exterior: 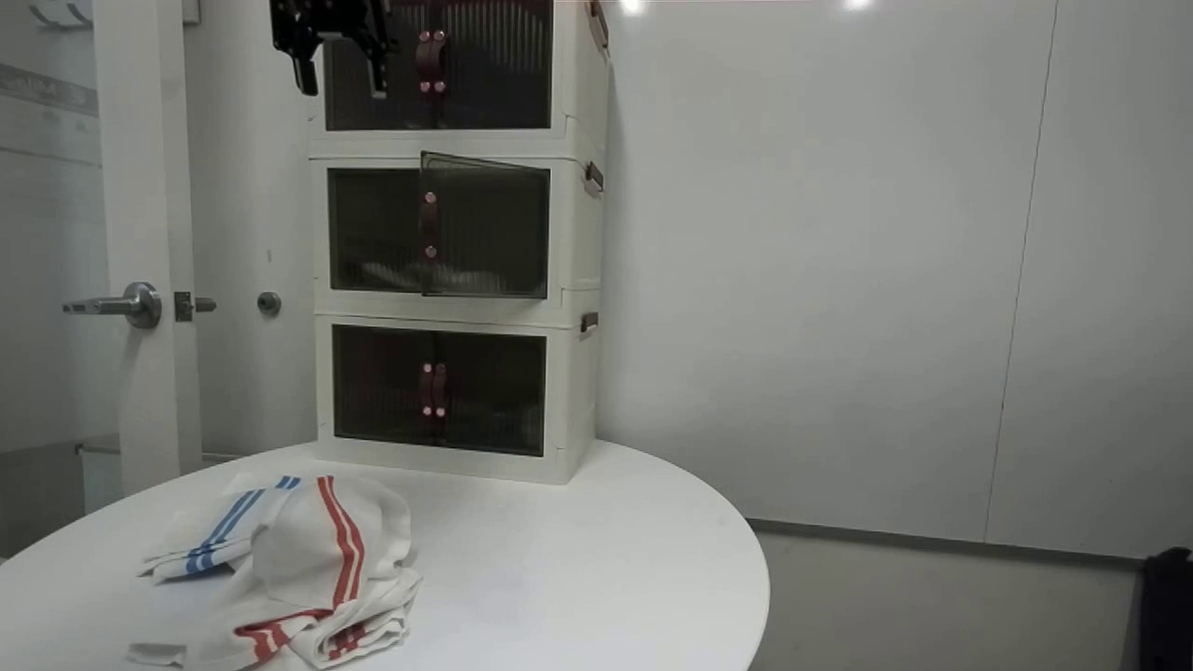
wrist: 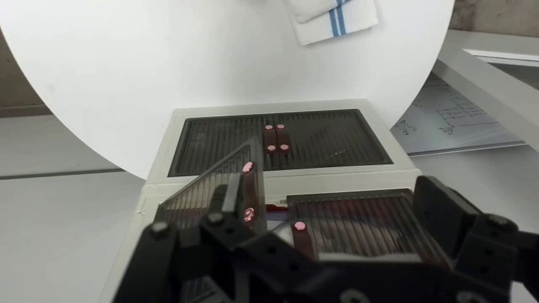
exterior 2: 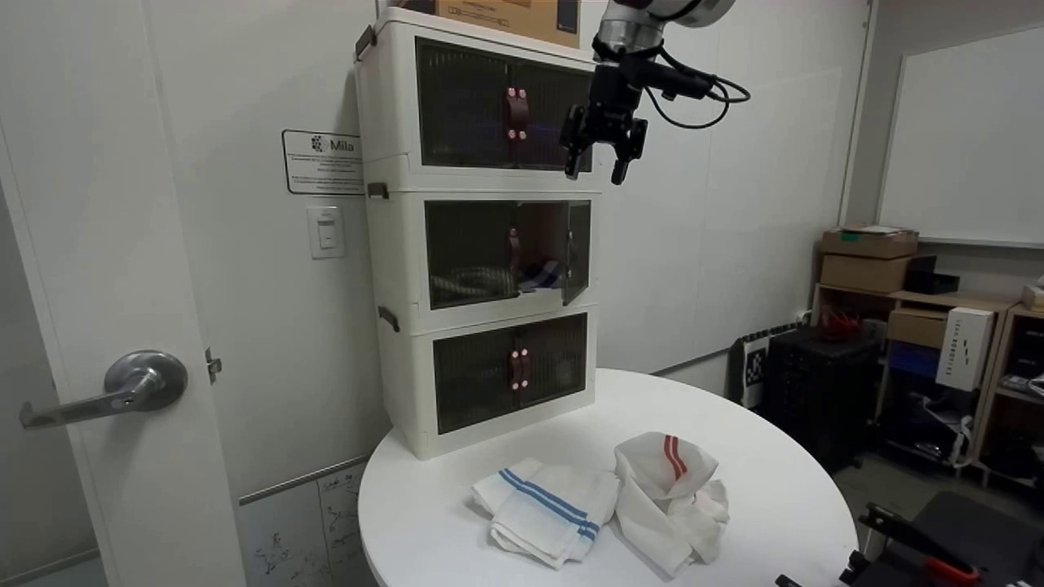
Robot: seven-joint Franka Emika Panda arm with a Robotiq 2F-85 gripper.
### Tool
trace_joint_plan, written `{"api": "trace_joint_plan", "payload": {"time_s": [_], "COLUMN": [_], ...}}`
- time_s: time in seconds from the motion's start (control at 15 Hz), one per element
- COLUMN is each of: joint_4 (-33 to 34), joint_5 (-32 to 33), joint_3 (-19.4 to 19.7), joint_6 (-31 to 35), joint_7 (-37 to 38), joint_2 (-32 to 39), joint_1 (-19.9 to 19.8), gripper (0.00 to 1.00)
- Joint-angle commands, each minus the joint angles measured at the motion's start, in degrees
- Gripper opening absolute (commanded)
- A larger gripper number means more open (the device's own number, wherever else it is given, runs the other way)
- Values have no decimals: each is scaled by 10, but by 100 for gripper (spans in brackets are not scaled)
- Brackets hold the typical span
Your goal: Open the cabinet door
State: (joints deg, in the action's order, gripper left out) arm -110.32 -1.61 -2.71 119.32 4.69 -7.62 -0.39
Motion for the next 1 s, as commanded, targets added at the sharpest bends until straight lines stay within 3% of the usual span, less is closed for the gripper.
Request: {"api": "trace_joint_plan", "payload": {"time_s": [0.0, 0.47, 0.93], "joint_4": [100, 222, 306], "joint_5": [15, 115, 149], "joint_3": [-8, 5, 37], "joint_6": [-50, -57, -97], "joint_7": [94, 333, 418], "joint_2": [65, 179, 257], "joint_1": [7, 23, 44], "gripper": [100, 100, 100]}}
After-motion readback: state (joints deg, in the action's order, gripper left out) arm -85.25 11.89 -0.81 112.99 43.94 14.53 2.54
